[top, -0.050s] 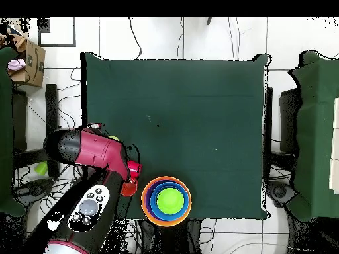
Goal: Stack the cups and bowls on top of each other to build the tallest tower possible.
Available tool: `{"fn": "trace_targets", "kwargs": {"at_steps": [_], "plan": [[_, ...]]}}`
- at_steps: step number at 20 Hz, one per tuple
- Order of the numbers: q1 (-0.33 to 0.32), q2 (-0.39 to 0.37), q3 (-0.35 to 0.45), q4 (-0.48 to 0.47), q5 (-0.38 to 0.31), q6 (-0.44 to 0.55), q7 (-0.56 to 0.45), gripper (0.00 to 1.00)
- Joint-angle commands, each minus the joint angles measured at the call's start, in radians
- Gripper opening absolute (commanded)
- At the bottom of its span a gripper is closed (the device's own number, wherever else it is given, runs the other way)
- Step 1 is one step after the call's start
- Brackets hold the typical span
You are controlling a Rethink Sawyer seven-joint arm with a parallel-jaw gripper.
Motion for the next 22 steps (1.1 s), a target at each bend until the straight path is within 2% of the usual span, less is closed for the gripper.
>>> {"fn": "trace_targets", "kwargs": {"at_steps": [1, 14, 22], "plan": [[-0.017, 0.074, 0.137, 0.011, 0.024, -0.074, 0.157, 0.00], [-0.035, 0.043, 0.173, 0.049, 0.023, -0.081, 0.132, 0.00], [-0.014, 0.001, 0.156, 0.082, 0.002, 0.004, 0.134, 0.00]]}}
